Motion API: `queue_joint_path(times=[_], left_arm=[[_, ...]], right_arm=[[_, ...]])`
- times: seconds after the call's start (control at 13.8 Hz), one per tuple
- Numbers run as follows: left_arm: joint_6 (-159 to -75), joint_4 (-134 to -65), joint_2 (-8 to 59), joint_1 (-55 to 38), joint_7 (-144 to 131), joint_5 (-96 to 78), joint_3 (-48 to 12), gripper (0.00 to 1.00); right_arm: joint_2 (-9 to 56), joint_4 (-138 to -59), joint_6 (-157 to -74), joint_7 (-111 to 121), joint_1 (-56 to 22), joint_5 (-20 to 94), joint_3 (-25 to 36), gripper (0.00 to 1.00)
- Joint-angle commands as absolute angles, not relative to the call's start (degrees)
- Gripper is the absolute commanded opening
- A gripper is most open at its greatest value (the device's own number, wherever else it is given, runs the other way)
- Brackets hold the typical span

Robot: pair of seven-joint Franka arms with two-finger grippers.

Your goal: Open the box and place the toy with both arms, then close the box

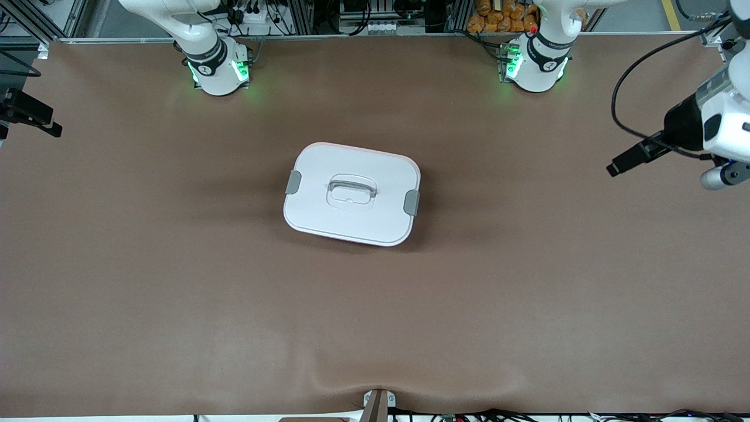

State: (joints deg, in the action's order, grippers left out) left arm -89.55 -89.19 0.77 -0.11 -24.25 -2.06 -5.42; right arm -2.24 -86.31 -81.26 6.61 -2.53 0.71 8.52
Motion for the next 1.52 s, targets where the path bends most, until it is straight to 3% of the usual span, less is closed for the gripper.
queue_joint_path(times=[0.0,0.29,1.45], left_arm=[[-88.3,-90.7,-1.3,-0.2,-14.0,-1.9,-4.6,1.0],[-85.4,-90.4,-1.1,-0.4,-1.6,4.5,-5.3,1.0],[-86.3,-90.4,-0.6,-0.3,-3.6,2.4,-5.3,1.0]], right_arm=[[-2.8,-86.5,-80.9,6.9,-2.9,1.1,8.9,1.0],[-2.8,-86.5,-80.9,6.9,-2.6,1.2,8.9,1.0],[-2.8,-86.6,-80.9,6.9,-2.5,1.2,8.9,1.0]])
